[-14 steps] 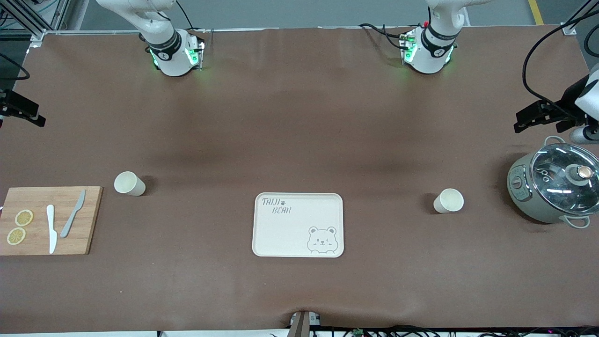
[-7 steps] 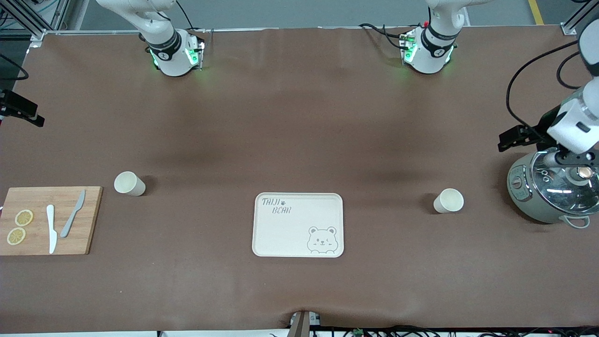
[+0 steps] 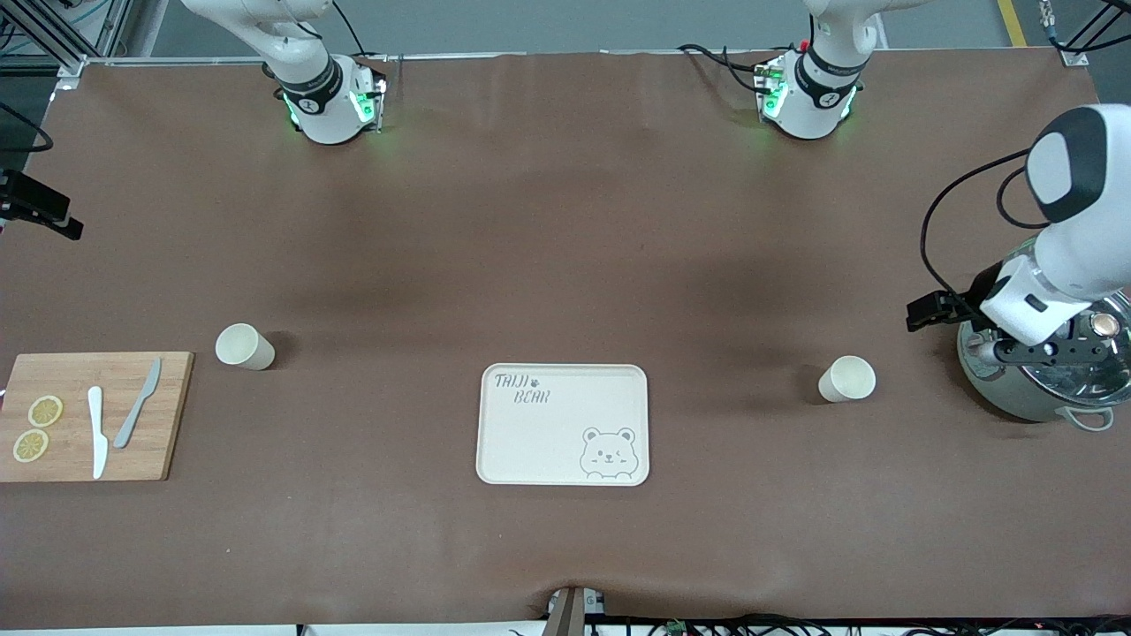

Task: Place white IKEA cup upright on tray with both arms
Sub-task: 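Reach the left gripper down over the white cup beside the pot, then close the left gripper on the white cup's rim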

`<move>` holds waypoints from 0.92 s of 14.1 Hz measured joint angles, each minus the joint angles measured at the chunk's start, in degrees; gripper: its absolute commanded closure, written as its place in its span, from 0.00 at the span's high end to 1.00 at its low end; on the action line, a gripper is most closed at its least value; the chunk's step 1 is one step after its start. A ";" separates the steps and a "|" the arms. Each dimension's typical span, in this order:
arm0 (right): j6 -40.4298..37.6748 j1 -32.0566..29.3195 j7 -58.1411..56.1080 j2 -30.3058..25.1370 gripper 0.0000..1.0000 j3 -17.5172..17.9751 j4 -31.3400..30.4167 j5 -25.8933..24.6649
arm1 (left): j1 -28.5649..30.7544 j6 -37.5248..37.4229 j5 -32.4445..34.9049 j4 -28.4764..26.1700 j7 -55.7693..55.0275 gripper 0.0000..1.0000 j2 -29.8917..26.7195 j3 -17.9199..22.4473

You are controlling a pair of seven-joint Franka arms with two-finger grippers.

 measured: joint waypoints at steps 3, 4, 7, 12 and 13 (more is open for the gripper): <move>0.00 0.00 0.00 0.01 1.00 0.00 -0.01 0.00 | 0.02 5.50 0.00 -2.57 -0.01 0.97 1.87 0.05; 0.00 0.00 0.00 0.01 1.00 0.00 -0.01 0.00 | 0.04 7.36 0.00 -3.02 -0.01 0.97 2.82 0.07; 0.00 -0.01 0.00 0.01 1.00 0.00 -0.02 0.00 | 0.04 13.34 0.00 -4.06 -0.01 0.94 6.34 0.06; 0.00 -0.01 0.00 0.02 1.00 0.00 -0.03 0.00 | 0.04 25.65 0.00 -8.61 -0.01 0.83 12.71 0.05; 0.00 -0.01 0.00 0.02 1.00 0.00 -0.03 0.00 | 0.04 26.96 0.00 -9.36 -0.01 0.73 13.54 0.05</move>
